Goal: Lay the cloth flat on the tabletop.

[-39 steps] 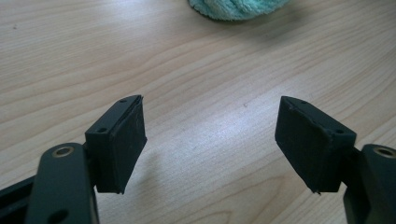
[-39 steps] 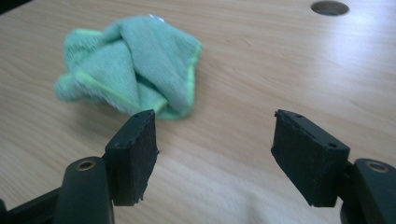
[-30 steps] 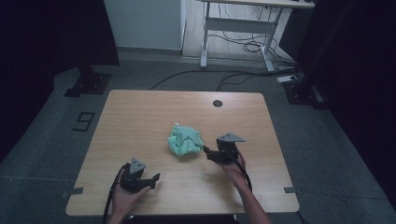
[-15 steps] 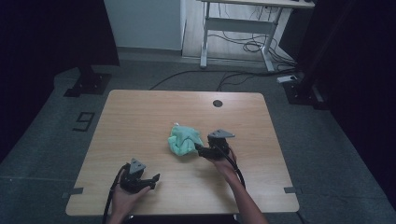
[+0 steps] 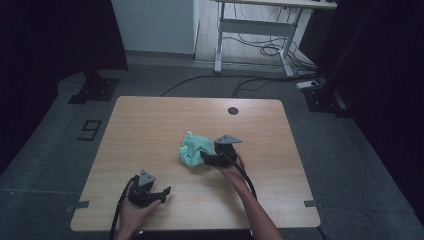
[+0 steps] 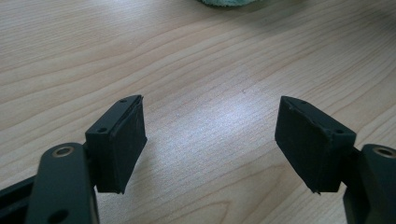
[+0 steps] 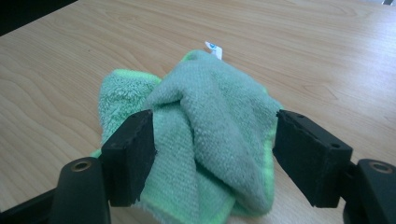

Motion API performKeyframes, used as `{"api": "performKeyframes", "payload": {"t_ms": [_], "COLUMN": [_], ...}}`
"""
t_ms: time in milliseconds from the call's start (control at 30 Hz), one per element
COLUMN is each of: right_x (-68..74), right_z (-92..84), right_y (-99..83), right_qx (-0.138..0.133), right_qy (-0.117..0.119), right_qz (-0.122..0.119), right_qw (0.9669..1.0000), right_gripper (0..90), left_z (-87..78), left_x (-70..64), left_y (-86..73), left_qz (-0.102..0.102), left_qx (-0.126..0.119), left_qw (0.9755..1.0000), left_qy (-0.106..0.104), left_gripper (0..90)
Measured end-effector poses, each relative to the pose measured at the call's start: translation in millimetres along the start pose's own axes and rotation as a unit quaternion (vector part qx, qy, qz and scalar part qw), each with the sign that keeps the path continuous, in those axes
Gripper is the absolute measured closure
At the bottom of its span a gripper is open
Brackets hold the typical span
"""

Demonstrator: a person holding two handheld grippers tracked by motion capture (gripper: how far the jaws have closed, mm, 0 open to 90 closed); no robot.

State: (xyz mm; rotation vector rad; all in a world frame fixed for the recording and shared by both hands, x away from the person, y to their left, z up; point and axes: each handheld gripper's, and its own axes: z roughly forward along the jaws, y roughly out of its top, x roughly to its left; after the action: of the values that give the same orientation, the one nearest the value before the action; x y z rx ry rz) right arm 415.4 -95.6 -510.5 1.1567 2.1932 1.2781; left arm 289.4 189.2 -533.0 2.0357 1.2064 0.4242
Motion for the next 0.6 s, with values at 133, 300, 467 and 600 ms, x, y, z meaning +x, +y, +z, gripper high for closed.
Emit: {"api": "performKeyframes", "payload": {"t_ms": [133, 300, 467, 600], "right_x": [3.6, 6.1, 5.4, 3.9], "right_z": [7.2, 17.0, 28.6, 33.8], "right_y": [3.6, 3.7, -1.1, -4.9], "right_qx": [0.006, 0.019, 0.04, 0.054], "right_qy": [-0.003, -0.004, -0.006, -0.005], "right_qz": [-0.003, -0.009, -0.008, -0.009], "right_qw": [1.0, 0.9998, 0.9991, 0.9985], "right_gripper": [28.8, 28.5, 28.4, 29.8], "left_z": [0.1, -0.4, -1.0, -0.7], "left_x": [-0.1, 0.0, 1.3, 0.6], "left_y": [0.0, -0.2, -0.5, -0.6], "left_qz": [0.001, 0.0, 0.0, 0.0], "left_qx": [0.001, 0.001, 0.0, 0.001], "left_qw": [1.0, 1.0, 1.0, 1.0], "left_qy": [0.0, -0.001, 0.0, -0.001], "left_gripper": [24.9, 24.9, 24.9, 24.9]}}
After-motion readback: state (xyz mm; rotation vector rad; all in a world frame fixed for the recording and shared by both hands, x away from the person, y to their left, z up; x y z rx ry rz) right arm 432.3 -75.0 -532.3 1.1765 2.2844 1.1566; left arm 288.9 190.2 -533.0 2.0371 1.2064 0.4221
